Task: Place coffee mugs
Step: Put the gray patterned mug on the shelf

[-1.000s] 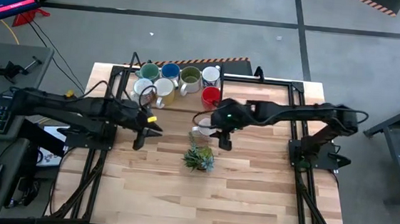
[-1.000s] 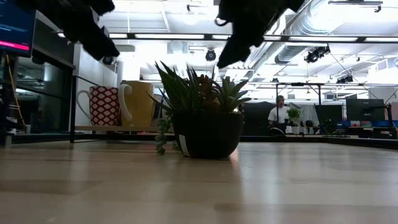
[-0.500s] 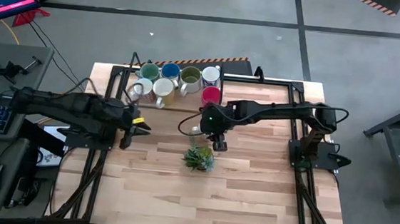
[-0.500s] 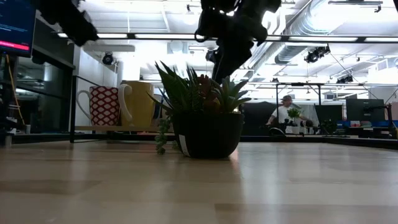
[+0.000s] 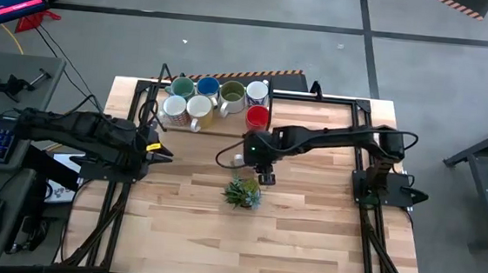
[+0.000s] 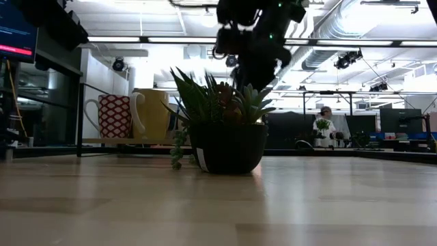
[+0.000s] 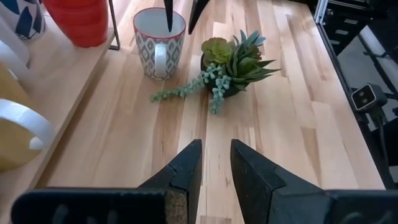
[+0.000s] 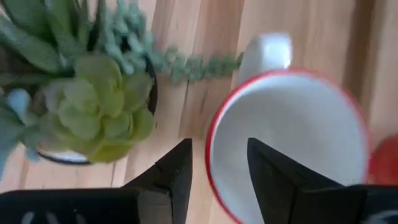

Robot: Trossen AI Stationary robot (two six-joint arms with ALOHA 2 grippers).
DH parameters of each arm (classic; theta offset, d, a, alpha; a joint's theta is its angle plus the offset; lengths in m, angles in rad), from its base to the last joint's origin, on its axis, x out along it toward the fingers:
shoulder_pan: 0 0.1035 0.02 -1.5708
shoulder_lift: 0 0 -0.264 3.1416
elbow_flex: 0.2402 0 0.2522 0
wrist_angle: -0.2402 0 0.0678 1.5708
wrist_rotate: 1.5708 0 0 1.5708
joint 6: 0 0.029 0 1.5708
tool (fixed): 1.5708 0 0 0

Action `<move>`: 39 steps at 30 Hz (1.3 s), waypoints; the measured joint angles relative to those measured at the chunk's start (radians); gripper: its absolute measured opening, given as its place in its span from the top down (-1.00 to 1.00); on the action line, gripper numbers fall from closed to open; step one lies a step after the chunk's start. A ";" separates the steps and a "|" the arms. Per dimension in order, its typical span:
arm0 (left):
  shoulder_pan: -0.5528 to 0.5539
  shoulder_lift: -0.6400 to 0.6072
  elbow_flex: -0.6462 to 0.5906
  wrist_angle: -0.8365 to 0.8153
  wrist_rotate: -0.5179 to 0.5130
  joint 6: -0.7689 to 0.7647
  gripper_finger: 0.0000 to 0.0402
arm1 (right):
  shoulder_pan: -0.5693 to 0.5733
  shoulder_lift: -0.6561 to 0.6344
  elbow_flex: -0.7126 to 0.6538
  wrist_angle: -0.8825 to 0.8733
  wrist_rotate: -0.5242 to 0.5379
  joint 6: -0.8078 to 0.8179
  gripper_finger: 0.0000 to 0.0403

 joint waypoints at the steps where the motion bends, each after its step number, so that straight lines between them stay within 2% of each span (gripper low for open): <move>1: 0.000 0.000 0.000 0.000 0.000 0.000 0.62 | 0.000 0.012 0.000 -0.004 0.000 0.001 0.34; 11: 0.000 0.007 0.000 0.001 -0.005 -0.026 0.62 | 0.003 0.055 0.000 0.035 0.025 0.004 0.36; 15: 0.000 0.007 0.000 -0.008 -0.006 -0.057 0.62 | 0.002 0.055 0.000 0.042 0.026 0.004 0.51; 22: 0.000 0.008 0.000 -0.008 -0.008 -0.077 0.62 | 0.002 0.059 0.000 0.098 0.045 0.006 0.94; 25: 0.000 0.017 0.000 -0.008 -0.008 -0.097 0.62 | 0.001 0.060 0.010 0.136 0.074 0.012 0.96; 33: 0.000 0.030 0.000 -0.008 -0.008 -0.114 0.62 | -0.007 0.060 0.152 0.121 0.090 -0.050 0.99; 39: 0.000 0.038 0.000 -0.011 -0.008 -0.114 0.62 | -0.059 0.060 0.300 0.085 0.034 -0.117 0.99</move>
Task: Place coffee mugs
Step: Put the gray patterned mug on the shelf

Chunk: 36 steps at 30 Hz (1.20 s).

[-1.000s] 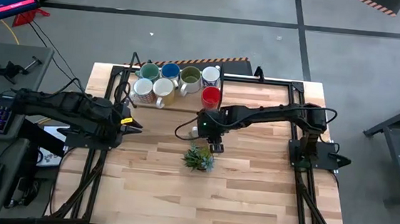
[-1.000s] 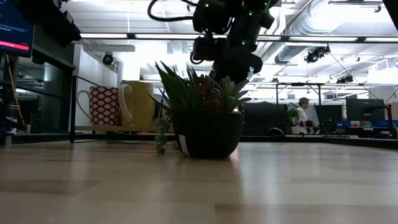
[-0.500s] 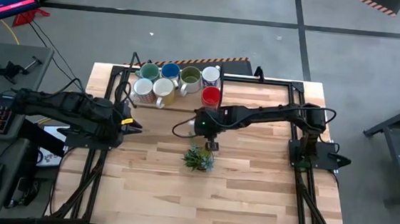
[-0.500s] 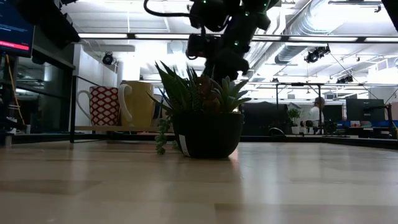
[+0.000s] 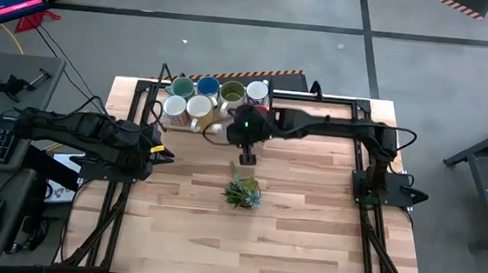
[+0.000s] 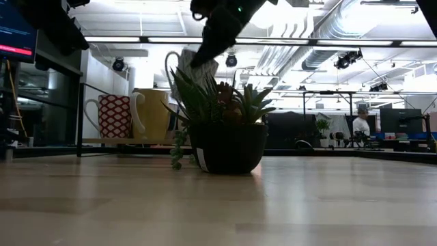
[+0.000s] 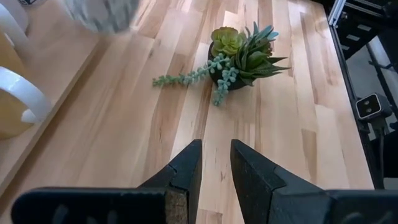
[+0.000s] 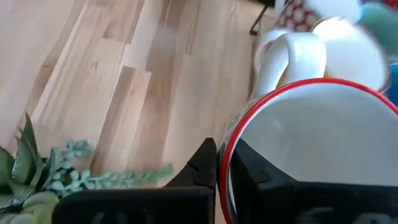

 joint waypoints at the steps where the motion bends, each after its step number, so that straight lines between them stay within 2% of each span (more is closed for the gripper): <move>1: 0.000 0.000 0.000 -0.002 0.000 0.000 0.62 | -0.012 0.004 0.028 -0.022 -0.016 -0.012 0.99; 10: 0.000 0.015 0.000 -0.004 0.000 0.001 0.62 | -0.086 0.170 0.367 -0.305 -0.124 -0.141 1.00; 16: 0.000 0.031 0.000 -0.004 0.000 0.001 0.62 | -0.120 0.285 0.500 -0.417 -0.162 -0.198 1.00; 24: 0.000 0.055 0.000 -0.003 -0.004 0.001 0.62 | -0.152 0.360 0.517 -0.524 -0.170 -0.206 1.00; 36: 0.000 0.091 0.000 -0.002 -0.028 0.002 0.62 | -0.164 0.374 0.516 -0.490 -0.124 -0.245 1.00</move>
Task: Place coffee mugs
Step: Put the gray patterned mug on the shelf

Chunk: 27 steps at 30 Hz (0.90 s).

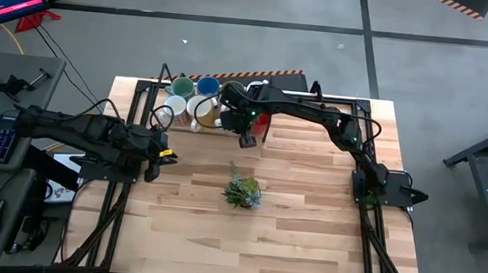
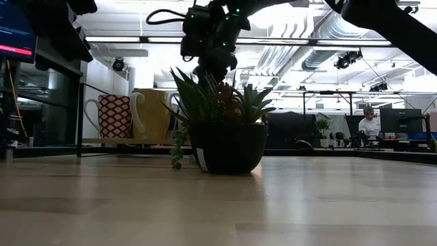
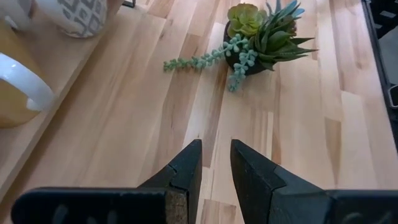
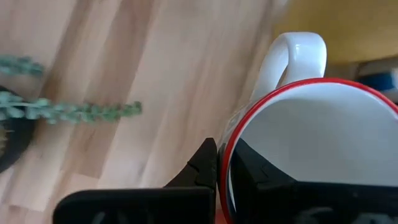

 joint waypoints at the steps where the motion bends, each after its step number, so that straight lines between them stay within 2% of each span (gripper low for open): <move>1: 0.000 0.003 0.000 0.000 -0.004 0.000 0.62 | -0.004 0.000 0.000 0.005 0.007 -0.001 1.00; 7: 0.000 0.021 0.000 0.001 -0.006 0.000 0.62 | -0.020 0.000 0.000 0.035 0.006 -0.001 1.00; 13: 0.000 0.036 0.000 0.000 -0.006 0.000 0.62 | -0.022 0.000 0.000 0.034 -0.052 0.000 1.00; 27: 0.000 0.036 0.000 0.000 -0.006 -0.002 0.62 | -0.022 0.021 -0.001 0.055 -0.015 0.000 1.00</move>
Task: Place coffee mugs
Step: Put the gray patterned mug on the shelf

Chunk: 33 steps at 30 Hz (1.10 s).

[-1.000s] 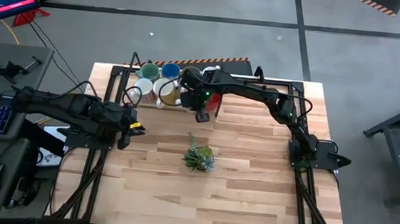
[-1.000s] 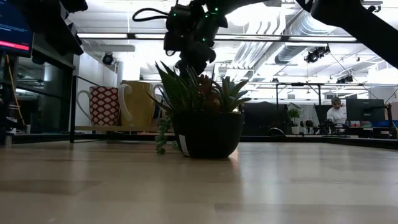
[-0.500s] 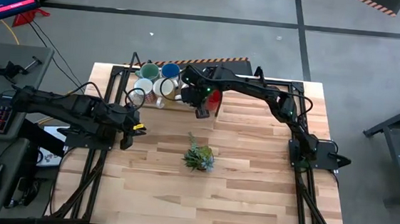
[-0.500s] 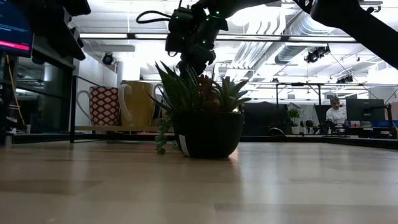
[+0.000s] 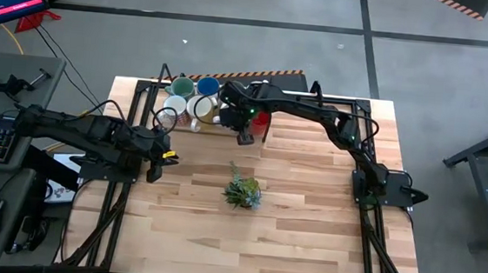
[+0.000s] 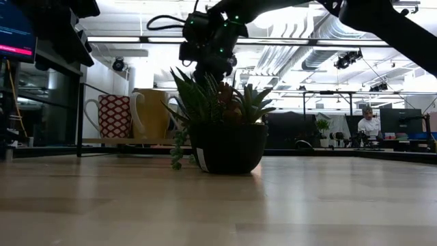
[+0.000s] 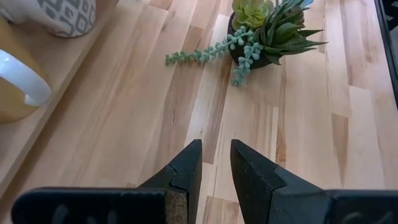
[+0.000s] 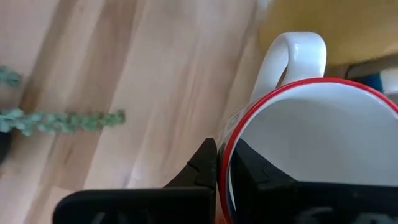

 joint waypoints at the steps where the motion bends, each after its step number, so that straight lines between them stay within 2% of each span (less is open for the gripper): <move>1: 0.000 0.000 0.000 0.000 0.000 0.000 0.62 | 0.000 0.001 0.000 -0.005 0.013 0.002 1.00; 23: 0.000 0.000 0.000 0.000 0.000 -0.016 0.62 | 0.002 0.002 0.000 -0.003 0.033 0.002 0.65; 33: 0.000 0.000 0.000 0.000 0.000 -0.018 0.62 | 0.003 0.002 0.000 0.014 0.091 0.000 0.62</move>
